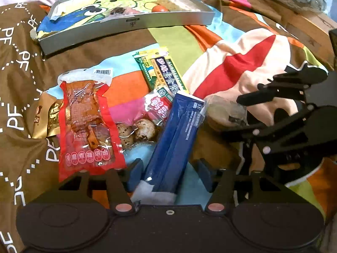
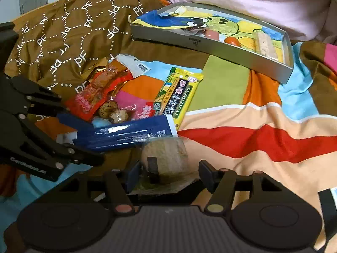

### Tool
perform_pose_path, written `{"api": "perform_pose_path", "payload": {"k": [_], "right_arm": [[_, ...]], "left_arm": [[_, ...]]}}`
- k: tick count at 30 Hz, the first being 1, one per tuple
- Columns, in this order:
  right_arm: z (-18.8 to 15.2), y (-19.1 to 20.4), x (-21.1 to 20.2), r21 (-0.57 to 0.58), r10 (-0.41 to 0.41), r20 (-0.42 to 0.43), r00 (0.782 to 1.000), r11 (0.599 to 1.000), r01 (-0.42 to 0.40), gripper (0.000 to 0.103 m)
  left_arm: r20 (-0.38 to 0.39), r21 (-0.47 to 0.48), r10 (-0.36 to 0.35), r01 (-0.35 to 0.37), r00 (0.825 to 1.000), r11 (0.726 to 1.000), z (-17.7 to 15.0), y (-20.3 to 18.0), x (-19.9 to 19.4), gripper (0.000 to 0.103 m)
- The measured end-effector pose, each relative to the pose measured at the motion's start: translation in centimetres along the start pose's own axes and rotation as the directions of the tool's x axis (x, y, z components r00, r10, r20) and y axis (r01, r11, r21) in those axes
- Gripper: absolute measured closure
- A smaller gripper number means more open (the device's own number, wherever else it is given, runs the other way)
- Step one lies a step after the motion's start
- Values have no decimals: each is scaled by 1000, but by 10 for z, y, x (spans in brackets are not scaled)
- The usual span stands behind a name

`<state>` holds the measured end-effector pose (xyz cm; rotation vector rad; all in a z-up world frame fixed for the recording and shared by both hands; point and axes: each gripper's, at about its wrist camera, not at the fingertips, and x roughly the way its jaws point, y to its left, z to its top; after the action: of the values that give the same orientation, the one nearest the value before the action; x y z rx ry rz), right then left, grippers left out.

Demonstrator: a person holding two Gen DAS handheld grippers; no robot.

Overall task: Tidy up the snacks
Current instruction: 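Close the right tool on the biscuit pack while the left tool grasps the blue stick pack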

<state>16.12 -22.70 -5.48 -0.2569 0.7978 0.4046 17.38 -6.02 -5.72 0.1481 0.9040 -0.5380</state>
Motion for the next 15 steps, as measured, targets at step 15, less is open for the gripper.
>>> {"api": "perform_pose_path", "payload": {"k": [15], "right_arm": [[2, 4, 9, 14, 13, 22, 1000, 1000, -14, 40]], "left_arm": [[12, 16, 18, -18, 1000, 1000, 4, -5, 5, 60]]}}
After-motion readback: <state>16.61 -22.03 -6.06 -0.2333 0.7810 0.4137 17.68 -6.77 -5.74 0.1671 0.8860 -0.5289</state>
